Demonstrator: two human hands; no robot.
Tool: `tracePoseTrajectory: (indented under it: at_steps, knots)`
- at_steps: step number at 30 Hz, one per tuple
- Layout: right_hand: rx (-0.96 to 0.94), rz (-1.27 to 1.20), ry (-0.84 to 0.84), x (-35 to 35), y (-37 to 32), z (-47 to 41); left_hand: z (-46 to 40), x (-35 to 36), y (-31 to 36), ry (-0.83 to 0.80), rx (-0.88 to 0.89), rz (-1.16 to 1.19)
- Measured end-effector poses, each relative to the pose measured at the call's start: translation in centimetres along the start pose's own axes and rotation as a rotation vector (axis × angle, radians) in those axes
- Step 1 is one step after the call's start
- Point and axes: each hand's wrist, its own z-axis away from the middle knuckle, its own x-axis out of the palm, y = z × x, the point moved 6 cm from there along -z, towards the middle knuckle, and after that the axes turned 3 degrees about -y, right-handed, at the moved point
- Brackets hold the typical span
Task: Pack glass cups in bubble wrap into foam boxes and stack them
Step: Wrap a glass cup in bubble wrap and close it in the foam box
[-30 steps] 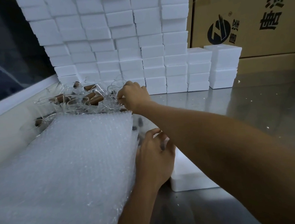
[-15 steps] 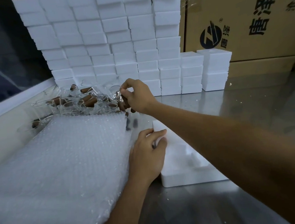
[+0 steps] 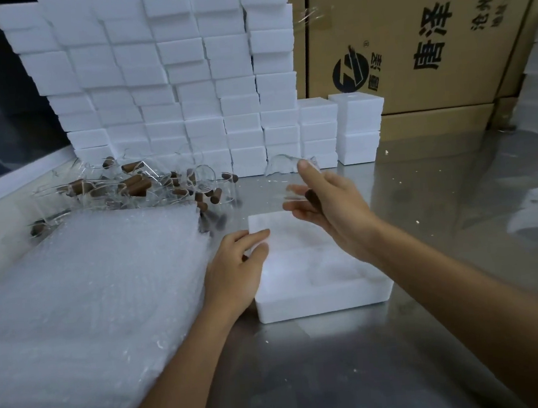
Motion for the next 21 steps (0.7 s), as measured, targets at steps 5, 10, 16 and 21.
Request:
tracePoseTrajectory:
  at_steps: [5,10,16,21]
  knots:
    - [-0.099,0.047,0.073,-2.9,-0.9,3.5,0.3,-0.3,0.3,0.035,0.01,0.029]
    - [-0.193,0.387,0.106,-4.6,-1.0,5.0,1.1,-1.3,1.3,0.193,0.048,0.102]
    - [-0.397,0.642,0.114,-4.8,-2.3,6.8,4.0,-2.5,5.7,0.367,0.388,-0.106]
    - [-0.526,0.753,-0.009,-2.8,-2.6,7.9,5.9,-1.0,8.8,0.207,0.575,-0.196]
